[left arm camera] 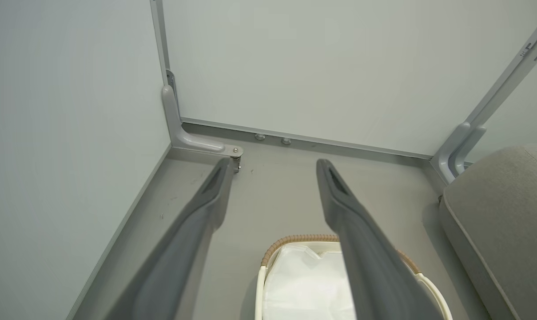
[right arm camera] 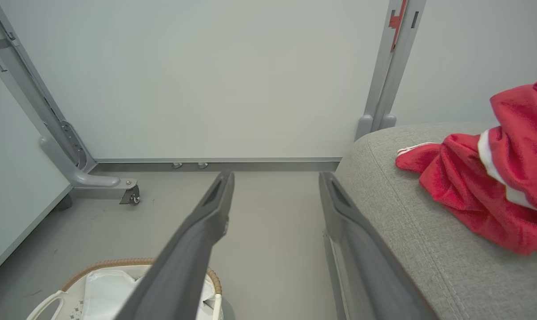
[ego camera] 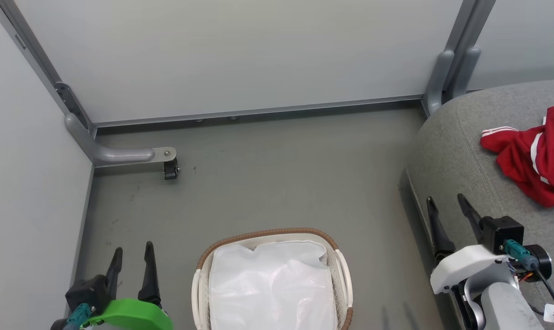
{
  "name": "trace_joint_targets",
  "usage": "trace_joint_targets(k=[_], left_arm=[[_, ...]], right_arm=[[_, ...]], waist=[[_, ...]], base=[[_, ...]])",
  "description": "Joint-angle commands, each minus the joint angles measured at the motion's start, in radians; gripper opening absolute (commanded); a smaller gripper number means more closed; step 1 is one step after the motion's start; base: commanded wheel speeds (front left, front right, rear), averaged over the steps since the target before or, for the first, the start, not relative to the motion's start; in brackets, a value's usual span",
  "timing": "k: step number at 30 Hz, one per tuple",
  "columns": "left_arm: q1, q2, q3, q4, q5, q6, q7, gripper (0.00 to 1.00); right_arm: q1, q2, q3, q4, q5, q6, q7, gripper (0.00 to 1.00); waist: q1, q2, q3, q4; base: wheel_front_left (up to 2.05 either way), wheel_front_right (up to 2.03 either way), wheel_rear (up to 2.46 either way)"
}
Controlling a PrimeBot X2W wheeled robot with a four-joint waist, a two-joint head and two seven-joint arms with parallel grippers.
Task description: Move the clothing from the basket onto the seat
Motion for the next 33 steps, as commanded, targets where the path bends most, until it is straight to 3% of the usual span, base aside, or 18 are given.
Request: trace_joint_targets(k=[1, 5, 33], left_arm=[[0.002, -0.001, 0.0, 0.006, -0.001, 0.0, 0.0, 0.0], [0.004, -0.004, 0.006, 0.03, -0.026, 0.0, 0.011, 0.0], [-0.016, -0.001, 0.045, -0.046, -0.473, -0.005, 0.135, 0.0]], right_arm=[[0.002, 0.002, -0.001, 0.006, 0.001, 0.0, 0.001, 0.0], [0.012, 0.01, -0.008, 0.033, 0.026, 0.0, 0.014, 0.0], [0.048, 0.005, -0.02, -0.05, 0.544, 0.0, 0.136, 0.0]], waist=[[0.0, 0.0, 0.0, 0.0], [0.0, 0.0, -0.001, 0.001], [0.0, 0.0, -0.01, 0.01]], base=[[0.0, 0.0, 0.0], [0.0, 0.0, 0.0], [0.0, 0.0, 0.0]])
